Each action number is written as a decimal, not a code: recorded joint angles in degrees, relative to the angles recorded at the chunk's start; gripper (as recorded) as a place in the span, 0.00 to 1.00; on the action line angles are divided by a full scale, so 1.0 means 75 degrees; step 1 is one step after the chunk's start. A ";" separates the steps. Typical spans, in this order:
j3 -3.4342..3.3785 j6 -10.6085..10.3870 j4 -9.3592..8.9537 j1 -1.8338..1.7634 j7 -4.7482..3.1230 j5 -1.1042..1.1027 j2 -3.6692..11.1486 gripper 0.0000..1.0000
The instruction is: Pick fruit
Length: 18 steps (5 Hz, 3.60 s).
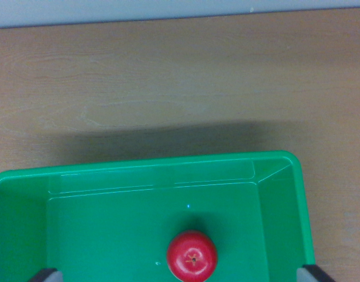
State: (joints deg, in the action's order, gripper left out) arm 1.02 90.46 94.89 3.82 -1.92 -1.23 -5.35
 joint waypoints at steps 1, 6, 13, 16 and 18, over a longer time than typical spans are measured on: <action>0.0004 -0.0103 -0.0094 0.0005 -0.0016 0.0004 0.0045 0.00; 0.0019 -0.0438 -0.0399 0.0021 -0.0068 0.0018 0.0189 0.00; 0.0065 -0.1501 -0.1366 0.0072 -0.0233 0.0062 0.0648 0.00; 0.0079 -0.1829 -0.1666 0.0088 -0.0284 0.0076 0.0791 0.00; 0.0094 -0.2169 -0.1975 0.0104 -0.0337 0.0090 0.0937 0.00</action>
State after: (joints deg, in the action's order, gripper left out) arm 1.73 74.20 80.07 4.61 -4.44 -0.56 1.68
